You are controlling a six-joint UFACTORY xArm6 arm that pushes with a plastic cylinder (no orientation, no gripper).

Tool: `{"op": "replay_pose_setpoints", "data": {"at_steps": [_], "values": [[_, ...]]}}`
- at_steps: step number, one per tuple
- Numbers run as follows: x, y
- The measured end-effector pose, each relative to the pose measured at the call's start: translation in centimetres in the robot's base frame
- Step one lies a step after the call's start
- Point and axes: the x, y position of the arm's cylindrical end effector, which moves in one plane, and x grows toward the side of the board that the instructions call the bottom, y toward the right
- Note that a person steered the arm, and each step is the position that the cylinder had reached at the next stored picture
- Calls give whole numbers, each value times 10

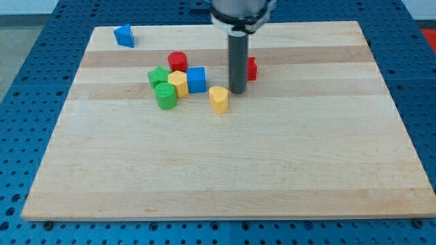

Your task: Place the red star at the top center of the board

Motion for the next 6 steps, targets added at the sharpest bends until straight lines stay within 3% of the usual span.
{"op": "replay_pose_setpoints", "data": {"at_steps": [2,5,6], "values": [[-40,14],[-104,-13],[-107,-15]]}}
